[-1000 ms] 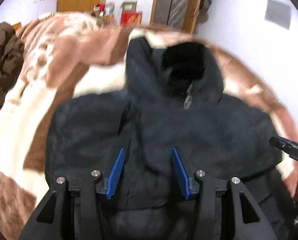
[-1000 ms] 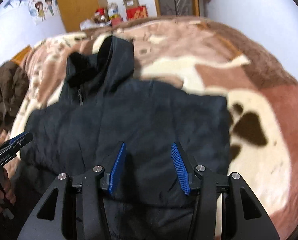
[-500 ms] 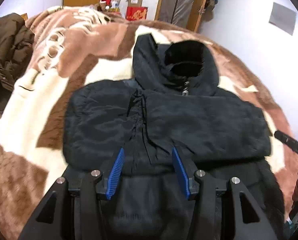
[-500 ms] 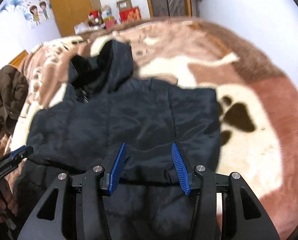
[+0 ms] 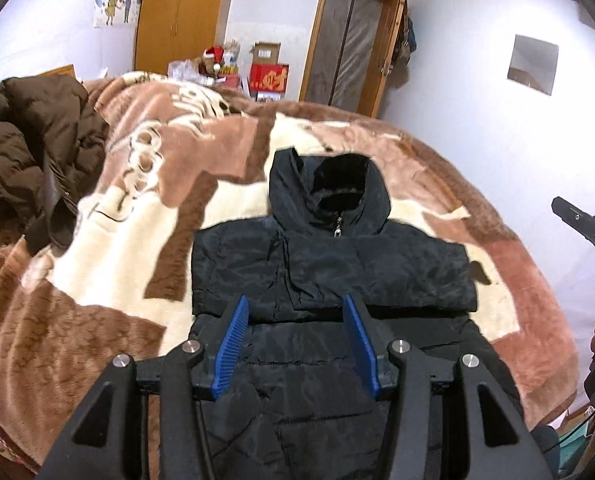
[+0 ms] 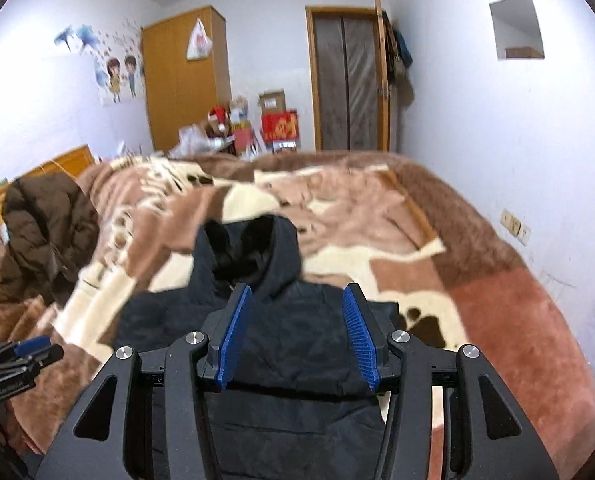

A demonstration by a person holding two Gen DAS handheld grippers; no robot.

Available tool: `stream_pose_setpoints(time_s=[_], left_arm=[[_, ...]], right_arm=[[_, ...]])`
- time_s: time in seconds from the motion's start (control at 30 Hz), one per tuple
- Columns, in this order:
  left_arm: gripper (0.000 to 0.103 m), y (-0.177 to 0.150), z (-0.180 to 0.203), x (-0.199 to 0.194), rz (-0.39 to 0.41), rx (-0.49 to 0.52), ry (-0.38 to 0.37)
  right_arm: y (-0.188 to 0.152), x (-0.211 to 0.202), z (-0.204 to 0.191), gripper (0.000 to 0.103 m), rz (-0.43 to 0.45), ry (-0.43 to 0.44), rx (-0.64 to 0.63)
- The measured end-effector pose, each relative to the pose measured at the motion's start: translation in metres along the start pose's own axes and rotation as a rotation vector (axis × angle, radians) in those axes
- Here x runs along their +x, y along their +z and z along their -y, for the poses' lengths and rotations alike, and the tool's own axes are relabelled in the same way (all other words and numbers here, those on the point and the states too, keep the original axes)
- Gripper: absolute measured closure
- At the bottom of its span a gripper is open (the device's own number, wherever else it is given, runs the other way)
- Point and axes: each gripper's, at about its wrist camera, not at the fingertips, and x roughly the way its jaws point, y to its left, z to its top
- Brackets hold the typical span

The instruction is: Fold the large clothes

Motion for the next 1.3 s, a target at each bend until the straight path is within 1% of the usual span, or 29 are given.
stream_pose_setpoints(time_s=[0.13,0.27,0.33,0.47,0.53,0.63,0.73,0.9,1.1,1.2,1.3], left_arm=[[0.051,-0.008,0.001,-0.031,0.017,0.002,-0.009],[0.051,-0.021,-0.001,-0.055,0.020,-0.013,-0.021],[0.051,-0.030,-0.001,-0.063,0.015,-0.023,-0.025],[0.051,-0.046,0.001,-0.073,-0.003,-0.030,-0.027],[0.051,-0.050,0.003,-0.074,-0.011,-0.025,-0.022],[0.051,-0.053,0.006,-0.069,-0.033,-0.029,-0.028],[0.051,-0.050,0.010,-0.059,-0.052,-0.024,-0.029],[0.051,-0.037,0.013,-0.036,-0.076,-0.030,-0.038],[0.051,-0.003,0.008,0.001,-0.088,-0.032,-0.037],[0.051,0.020,0.006,0.025,-0.089,-0.014,-0.032],[0.051,0.048,0.002,0.051,-0.084,-0.011,-0.027]], right_arm=[[-0.001,-0.032,-0.015,0.055,0.032,0.022,0.005],[-0.015,-0.062,-0.027,0.055,0.041,0.077,0.036],[-0.026,-0.070,-0.029,0.054,0.029,0.094,0.053],[-0.048,-0.074,-0.026,0.054,-0.034,0.120,0.085],[-0.059,-0.070,-0.024,0.054,-0.080,0.135,0.097],[-0.069,-0.062,-0.022,0.054,-0.124,0.149,0.095],[-0.072,-0.052,-0.021,0.054,-0.151,0.160,0.089],[-0.067,-0.030,-0.016,0.054,-0.191,0.184,0.094],[-0.050,0.016,-0.006,0.054,-0.237,0.211,0.110],[-0.035,0.047,-0.003,0.054,-0.262,0.220,0.116],[-0.018,0.079,-0.001,0.054,-0.266,0.222,0.118]])
